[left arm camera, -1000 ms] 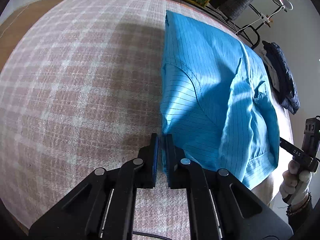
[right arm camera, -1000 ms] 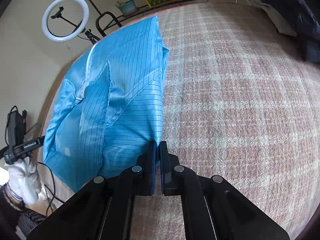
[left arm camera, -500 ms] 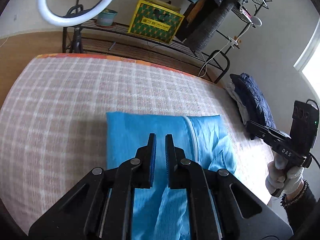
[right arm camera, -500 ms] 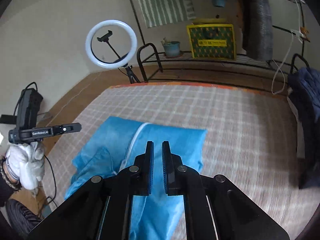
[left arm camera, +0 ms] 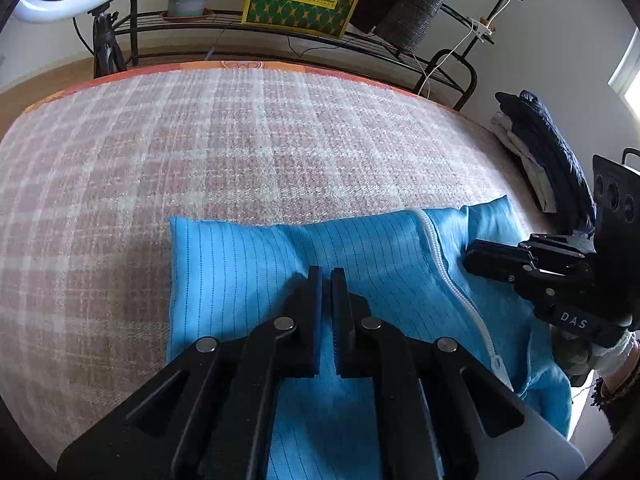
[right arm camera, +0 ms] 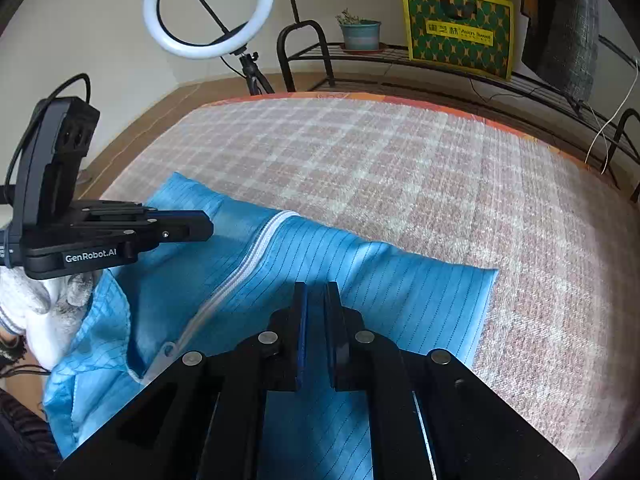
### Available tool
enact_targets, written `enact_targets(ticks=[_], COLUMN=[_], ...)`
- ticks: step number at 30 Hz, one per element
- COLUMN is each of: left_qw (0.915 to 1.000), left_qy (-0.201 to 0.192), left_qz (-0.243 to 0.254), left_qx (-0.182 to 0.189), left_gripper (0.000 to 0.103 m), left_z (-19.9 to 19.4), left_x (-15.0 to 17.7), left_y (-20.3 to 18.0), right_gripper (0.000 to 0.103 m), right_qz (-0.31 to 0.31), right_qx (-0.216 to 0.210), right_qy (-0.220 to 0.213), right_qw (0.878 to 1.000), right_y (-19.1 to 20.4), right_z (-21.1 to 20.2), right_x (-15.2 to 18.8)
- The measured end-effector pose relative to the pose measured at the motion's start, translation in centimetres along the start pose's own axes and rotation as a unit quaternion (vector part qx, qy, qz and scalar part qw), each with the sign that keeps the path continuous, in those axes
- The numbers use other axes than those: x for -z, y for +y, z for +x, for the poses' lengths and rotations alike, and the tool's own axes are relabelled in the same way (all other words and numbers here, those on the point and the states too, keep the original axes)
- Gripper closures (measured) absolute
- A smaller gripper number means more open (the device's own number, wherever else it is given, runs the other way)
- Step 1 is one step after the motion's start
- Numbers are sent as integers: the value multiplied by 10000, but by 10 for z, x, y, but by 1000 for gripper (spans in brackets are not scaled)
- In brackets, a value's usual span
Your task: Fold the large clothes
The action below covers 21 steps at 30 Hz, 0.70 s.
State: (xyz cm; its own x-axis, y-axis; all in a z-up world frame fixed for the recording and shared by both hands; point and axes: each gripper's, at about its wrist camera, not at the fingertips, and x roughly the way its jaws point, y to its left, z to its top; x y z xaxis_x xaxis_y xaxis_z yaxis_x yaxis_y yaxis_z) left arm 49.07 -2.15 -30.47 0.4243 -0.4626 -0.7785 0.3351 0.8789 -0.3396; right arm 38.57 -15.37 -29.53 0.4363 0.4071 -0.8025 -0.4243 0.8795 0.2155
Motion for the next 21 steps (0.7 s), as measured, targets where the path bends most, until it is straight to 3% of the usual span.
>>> enact_targets(ticks=[3,6,10,14,17,18,21], left_qw=[9999,9999,9979,9958,9970,9969,9959], left_qy=[-144,-46,-531,-298,-56,-231,-135], left_qz=[59,-108,-280,-793,-534,-438,-477], left_qx=[43,66,-245,-336,-565,-609,-757], left_gripper=[98,98,98,98,97,97,97], left_z=[2,-7,-39,-35,-21,-23,-28], left_x=[5,2,-6,-4,10,14,15], left_y=[2,6,16,46,46,44,41], right_gripper=[103,103,95,93,93,93,94], right_qz=[198,280,683,858,724,724,765], right_qx=[-87,-101,145,312,397,406,567], right_qy=[-134,-9,-420,-187,-8,-129,43], right_qw=[9997,9996,9967,9957,9966,9965,9954], right_y=[-13,-16,-33,-45,-45,-45,-44], right_z=[7,1,-29,-23,-11,-13,-17], right_x=[8,3,-4,2,14,16,11])
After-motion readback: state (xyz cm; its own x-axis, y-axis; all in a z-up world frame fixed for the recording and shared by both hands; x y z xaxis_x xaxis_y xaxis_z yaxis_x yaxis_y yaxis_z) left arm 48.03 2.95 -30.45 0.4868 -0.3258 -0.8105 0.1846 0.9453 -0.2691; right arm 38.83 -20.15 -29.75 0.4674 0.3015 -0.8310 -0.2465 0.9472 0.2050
